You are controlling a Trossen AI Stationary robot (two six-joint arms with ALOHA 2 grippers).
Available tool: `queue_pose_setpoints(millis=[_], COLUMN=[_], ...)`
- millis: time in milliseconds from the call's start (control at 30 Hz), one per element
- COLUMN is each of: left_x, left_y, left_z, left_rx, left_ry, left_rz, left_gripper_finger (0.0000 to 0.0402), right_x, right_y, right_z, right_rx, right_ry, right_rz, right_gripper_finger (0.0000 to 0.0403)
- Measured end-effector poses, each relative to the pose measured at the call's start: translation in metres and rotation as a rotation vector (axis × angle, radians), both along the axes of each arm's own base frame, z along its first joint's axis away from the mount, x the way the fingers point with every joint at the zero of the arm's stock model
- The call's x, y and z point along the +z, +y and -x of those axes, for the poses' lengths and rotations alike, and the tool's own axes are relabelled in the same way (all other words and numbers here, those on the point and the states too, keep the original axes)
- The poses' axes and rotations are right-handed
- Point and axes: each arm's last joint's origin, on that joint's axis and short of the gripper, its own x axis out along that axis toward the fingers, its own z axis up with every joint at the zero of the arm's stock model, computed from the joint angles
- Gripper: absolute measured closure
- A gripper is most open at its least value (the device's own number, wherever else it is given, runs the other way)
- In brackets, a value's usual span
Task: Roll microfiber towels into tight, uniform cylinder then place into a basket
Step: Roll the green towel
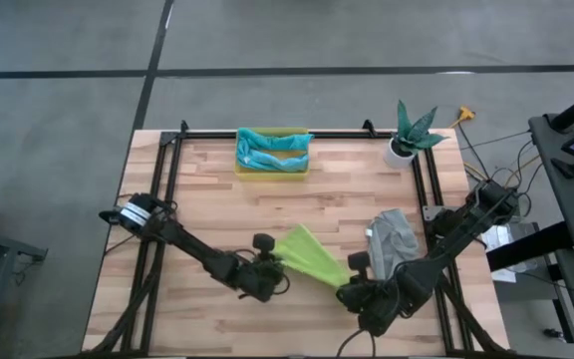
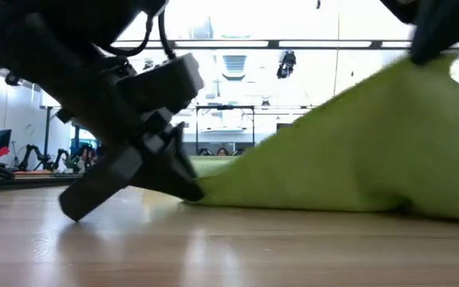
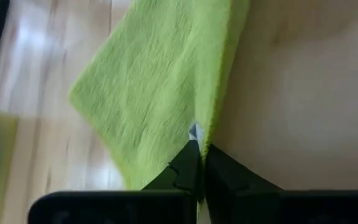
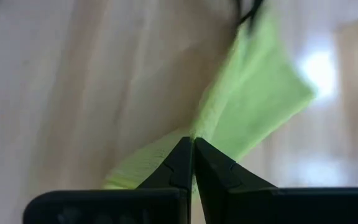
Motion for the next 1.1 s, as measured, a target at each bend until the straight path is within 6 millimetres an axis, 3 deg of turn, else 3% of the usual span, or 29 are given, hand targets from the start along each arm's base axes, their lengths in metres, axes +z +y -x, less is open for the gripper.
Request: queue_pose_setpoints(millis=[167, 367, 633, 833, 1100], left_x=[0.023, 0.043, 0.046, 0.045, 0.053], left_y=[-0.002, -0.019, -0.038, -0.051, -0.062], left_z=[0.016, 0.030, 0.039, 0.045, 0.045], left_rx=[0.059, 0.007, -0.012, -0.020, -0.085], left_ry=[0.030, 0.029, 0.015, 0.002, 0.012], left_rz=[0.023, 0.142, 0.237, 0.308, 0.356], left_gripper_finger=[0.0401, 0.0402, 0.0402, 0.0402, 0.0402], right_x=[-0.011, -0.028, -0.050, -0.068, -0.072], right_y=[0.002, 0.002, 0.008, 0.009, 0.010], right_z=[0.005, 0.008, 0.010, 0.018, 0.019], right_rx=[-0.019, -0.020, 0.071, 0.081, 0.072], right_ry=[0.126, 0.120, 0.135, 0.181, 0.187], right_rz=[-0.170, -0.237, -0.376, -0.340, -0.354], right_gripper_finger=[0.0394, 0.0394, 0.0394, 0.0394, 0.0394])
